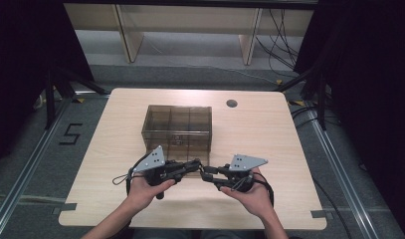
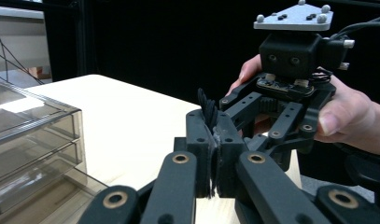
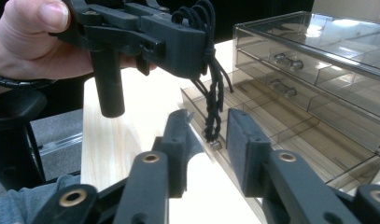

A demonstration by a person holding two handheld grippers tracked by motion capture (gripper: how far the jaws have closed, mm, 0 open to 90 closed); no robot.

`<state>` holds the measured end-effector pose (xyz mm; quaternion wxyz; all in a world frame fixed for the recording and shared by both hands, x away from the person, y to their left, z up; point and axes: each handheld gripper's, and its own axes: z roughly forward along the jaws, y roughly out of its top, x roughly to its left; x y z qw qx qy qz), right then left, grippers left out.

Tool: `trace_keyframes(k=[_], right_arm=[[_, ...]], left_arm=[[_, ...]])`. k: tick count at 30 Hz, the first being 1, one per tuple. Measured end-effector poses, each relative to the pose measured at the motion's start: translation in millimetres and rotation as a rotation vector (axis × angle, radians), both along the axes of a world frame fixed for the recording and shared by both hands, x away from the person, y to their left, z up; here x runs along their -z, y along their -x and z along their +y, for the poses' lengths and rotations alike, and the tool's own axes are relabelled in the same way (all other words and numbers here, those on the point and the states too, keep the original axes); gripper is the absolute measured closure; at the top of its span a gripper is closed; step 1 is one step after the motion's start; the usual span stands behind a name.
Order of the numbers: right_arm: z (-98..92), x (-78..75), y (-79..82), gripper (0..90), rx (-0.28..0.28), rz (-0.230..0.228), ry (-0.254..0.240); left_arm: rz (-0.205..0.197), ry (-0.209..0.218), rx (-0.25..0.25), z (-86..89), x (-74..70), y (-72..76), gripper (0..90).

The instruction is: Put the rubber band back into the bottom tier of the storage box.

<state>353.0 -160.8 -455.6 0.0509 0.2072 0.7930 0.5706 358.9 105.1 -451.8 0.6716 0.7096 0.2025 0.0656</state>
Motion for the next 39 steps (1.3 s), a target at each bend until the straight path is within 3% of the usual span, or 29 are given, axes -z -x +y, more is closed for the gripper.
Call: trace_keyframes(k=[2,3,5,7,9,10,15,16,23,26,28,31,32,35,36,39], right_arm=[[-1.5,-1.2,-0.5,66.4,0.010,-0.018,0.009],[-2.1,-2.1,0.4,65.2,0.014,-0.002,0.016],[-2.0,-2.1,-0.6,63.2,0.018,-0.022,0.000],[-3.6,-3.5,0.6,62.3,0.015,-0.002,0.006],[-4.9,-3.4,-1.4,61.8,0.019,-0.040,0.004],[-4.1,-2.6,-0.5,61.7,0.017,-0.027,-0.011],[-7.9,-0.3,1.0,61.3,0.027,0.009,0.011],[-9.2,0.4,-0.5,61.2,0.030,-0.013,0.016],[-14.1,2.4,0.2,60.9,0.051,-0.006,0.027],[-15.2,3.7,0.0,60.6,0.038,0.000,0.019],[-18.3,3.4,0.8,60.6,0.060,-0.002,0.041],[-20.0,4.8,0.6,60.4,0.058,0.003,0.022],[-21.3,4.5,1.3,60.4,0.074,-0.005,0.037],[-23.2,5.6,1.6,60.3,0.057,0.014,0.034],[-23.8,6.2,1.9,60.2,0.062,0.013,0.030],[-26.6,6.6,2.4,60.2,0.069,0.013,0.049]], left_arm=[[-0.002,-0.003,-0.005,1.5,-0.5,-1.0,87.1],[-0.004,-0.005,-0.006,2.1,-0.7,-1.3,87.2],[-0.003,-0.008,-0.013,3.5,-1.1,-1.8,87.2],[-0.008,-0.014,-0.015,4.8,-1.4,-2.6,87.2],[-0.008,-0.017,-0.023,6.2,-1.6,-3.2,87.2],[-0.008,-0.018,-0.024,6.7,-1.7,-3.4,87.1],[-0.009,-0.029,-0.032,9.9,-2.2,-4.1,87.1],[-0.009,-0.030,-0.033,10.6,-2.3,-4.3,87.2],[-0.014,-0.024,-0.044,17.2,-2.8,-6.0,87.1],[-0.013,-0.042,-0.060,22.2,-4.1,-6.3,87.1],[-0.015,-0.048,-0.068,25.7,-4.8,-7.1,87.0],[0.003,-0.049,-0.089,31.2,-6.0,-7.8,87.0],[0.001,-0.043,-0.088,33.0,-5.8,-9.0,87.1],[-0.007,-0.083,-0.099,40.7,-7.6,-11.3,87.0],[-0.014,-0.074,-0.092,41.5,-7.0,-12.8,87.0],[-0.008,-0.125,-0.113,48.7,-8.2,-14.5,86.8]])
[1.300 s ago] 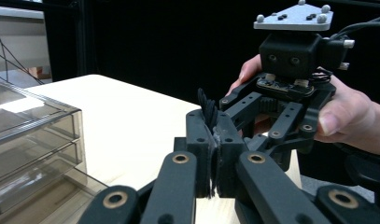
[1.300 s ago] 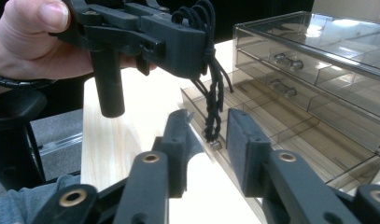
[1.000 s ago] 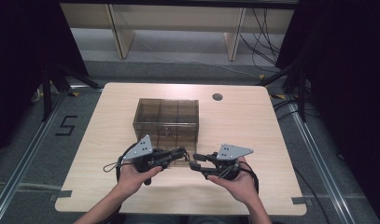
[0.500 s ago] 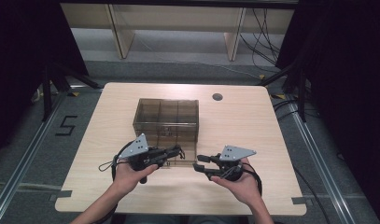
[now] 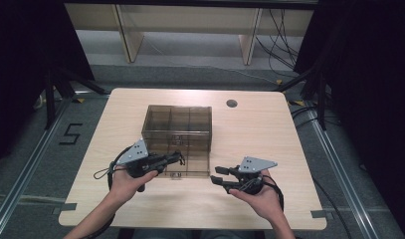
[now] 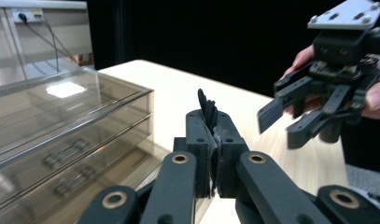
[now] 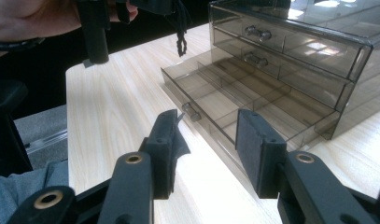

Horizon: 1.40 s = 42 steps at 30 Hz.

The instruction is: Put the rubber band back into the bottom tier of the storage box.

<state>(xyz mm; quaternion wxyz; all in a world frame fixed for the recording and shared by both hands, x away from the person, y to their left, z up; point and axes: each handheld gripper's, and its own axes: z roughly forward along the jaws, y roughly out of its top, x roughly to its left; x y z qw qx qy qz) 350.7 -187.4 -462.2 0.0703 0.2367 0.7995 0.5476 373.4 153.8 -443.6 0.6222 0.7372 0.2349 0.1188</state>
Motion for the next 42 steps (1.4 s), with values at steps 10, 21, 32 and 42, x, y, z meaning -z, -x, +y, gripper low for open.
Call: trace_keyframes(k=[10,21,32,42], right_arm=[[-5.9,5.6,3.1,60.0,0.007,0.042,0.023],[-14.7,10.4,6.2,59.8,0.045,0.050,0.077],[-22.1,22.7,8.2,59.6,0.070,0.028,0.058],[-24.8,27.9,9.1,59.6,0.066,0.036,0.078]], left_arm=[[0.010,-0.101,-0.027,18.8,0.9,-8.7,86.7],[0.050,-0.191,-0.044,33.1,-4.6,-18.2,86.9],[0.086,-0.272,-0.066,42.8,-11.3,-30.5,86.9],[0.108,-0.373,-0.054,44.7,-15.0,-39.9,86.8]])
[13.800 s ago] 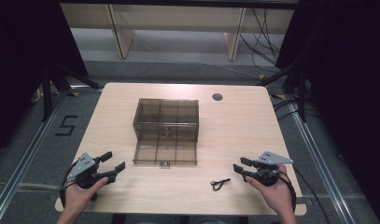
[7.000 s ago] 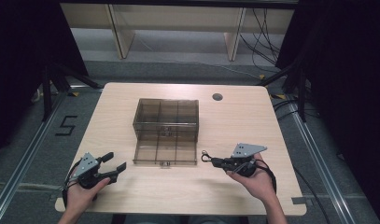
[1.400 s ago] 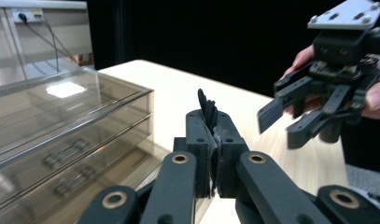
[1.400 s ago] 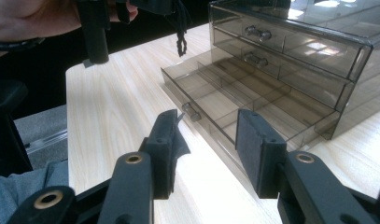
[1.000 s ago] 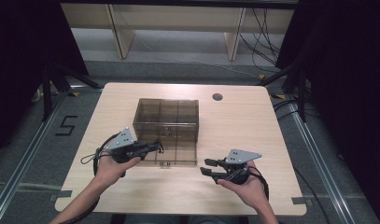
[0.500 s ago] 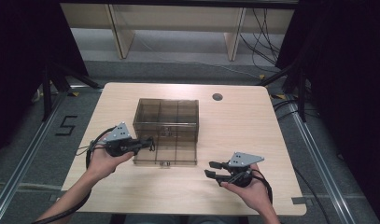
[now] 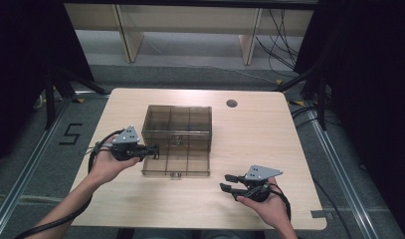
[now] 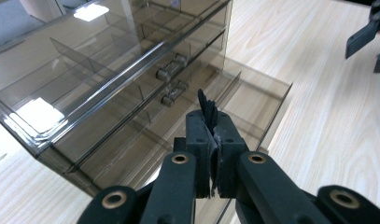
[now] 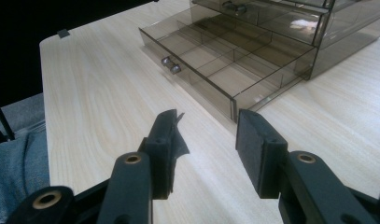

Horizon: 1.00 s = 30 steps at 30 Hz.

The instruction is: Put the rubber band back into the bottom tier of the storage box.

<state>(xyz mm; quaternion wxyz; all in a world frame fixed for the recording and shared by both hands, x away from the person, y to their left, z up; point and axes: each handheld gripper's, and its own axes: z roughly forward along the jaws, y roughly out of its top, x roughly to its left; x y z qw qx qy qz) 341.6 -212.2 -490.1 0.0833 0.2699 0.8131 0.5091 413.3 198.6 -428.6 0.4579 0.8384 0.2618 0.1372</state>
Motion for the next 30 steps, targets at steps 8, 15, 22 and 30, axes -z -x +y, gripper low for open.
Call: trace_keyframes(k=[8,15,22,30], right_arm=[[3.7,3.0,-0.5,59.6,0.000,-0.001,-0.003],[2.4,3.1,-0.5,59.5,0.006,0.001,-0.018],[0.7,3.6,1.2,59.5,0.016,0.018,-0.030],[-0.2,3.5,0.7,59.3,0.005,0.024,-0.030]], left_arm=[[0.038,-0.061,0.024,-1.0,-1.5,-7.3,86.9],[0.067,-0.144,0.050,-2.0,-1.9,-12.3,86.8],[0.093,-0.214,0.072,-6.5,-2.1,-17.1,86.8],[0.116,-0.309,0.115,-8.9,1.0,-21.9,86.8]])
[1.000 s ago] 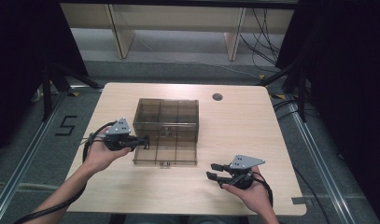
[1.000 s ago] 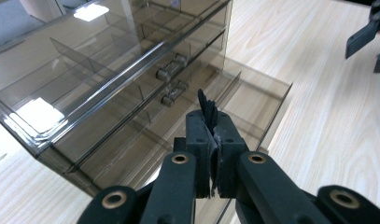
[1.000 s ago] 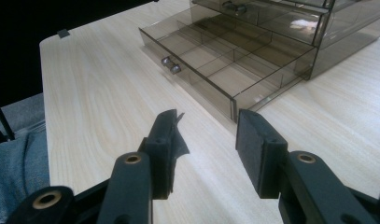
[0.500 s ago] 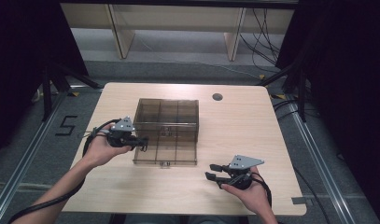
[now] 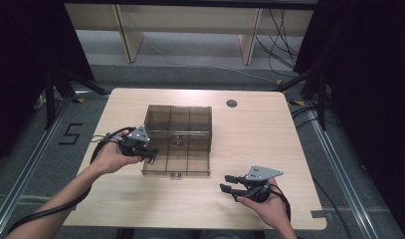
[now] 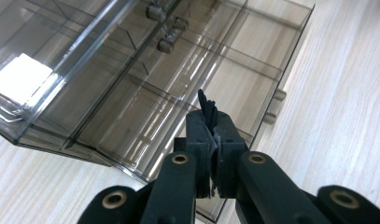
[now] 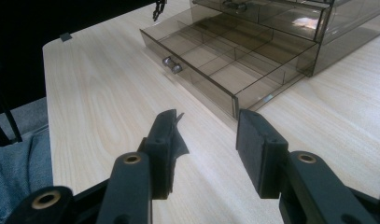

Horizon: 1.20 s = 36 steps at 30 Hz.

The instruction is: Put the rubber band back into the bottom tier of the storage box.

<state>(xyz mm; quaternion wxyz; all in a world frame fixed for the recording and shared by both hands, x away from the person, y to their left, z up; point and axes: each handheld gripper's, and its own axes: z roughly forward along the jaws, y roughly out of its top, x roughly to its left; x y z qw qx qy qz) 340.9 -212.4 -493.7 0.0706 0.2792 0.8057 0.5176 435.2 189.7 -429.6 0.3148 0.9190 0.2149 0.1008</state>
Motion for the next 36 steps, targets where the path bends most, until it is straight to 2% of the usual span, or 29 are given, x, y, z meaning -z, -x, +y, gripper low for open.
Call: trace_keyframes(k=[1,2,3,4,6,8,10,20,23,30,34,35,36], right_arm=[[-0.3,0.3,-0.6,59.3,0.002,-0.015,0.008],[-0.3,0.5,-0.6,59.3,0.006,-0.018,0.010],[0.3,1.2,-0.8,59.3,0.004,-0.019,0.005],[1.1,2.2,-1.8,59.2,-0.020,-0.011,-0.008],[0.3,0.4,1.3,59.2,0.004,0.031,0.013],[0.0,0.9,0.1,59.2,0.000,0.004,0.012],[0.7,1.0,1.1,59.2,0.001,0.017,0.002],[0.8,1.1,1.2,59.1,0.011,0.011,0.003],[0.6,0.5,1.7,59.0,0.000,0.028,0.008],[0.0,0.4,1.1,58.9,0.000,0.031,0.013],[0.1,0.5,0.5,58.8,-0.003,0.016,0.014],[0.2,0.5,0.5,58.8,-0.003,0.016,0.014],[0.2,0.5,0.5,58.8,-0.003,0.016,0.014]], left_arm=[[0.000,-0.007,0.003,-0.2,-0.1,-0.4,86.8],[0.000,0.010,-0.010,-2.0,0.8,-0.2,86.8],[0.003,-0.026,0.017,-0.9,-0.7,-2.1,86.8],[0.003,-0.027,0.015,-1.4,-0.3,-2.3,86.8],[0.014,-0.027,0.009,-2.8,0.9,-3.0,86.8],[0.021,-0.051,0.018,-3.1,1.1,-4.3,86.8],[0.034,-0.065,0.024,-3.9,1.9,-5.2,86.8],[0.056,-0.081,0.033,-10.0,6.8,-7.3,86.7],[0.062,-0.088,0.034,-11.8,8.0,-8.5,86.7],[0.085,-0.101,0.029,-13.0,11.9,-9.6,86.8],[0.099,-0.113,0.035,-12.5,14.4,-10.6,86.8],[0.102,-0.121,0.040,-12.3,14.9,-11.3,86.7],[0.106,-0.149,0.059,-11.4,14.3,-13.0,86.7]])
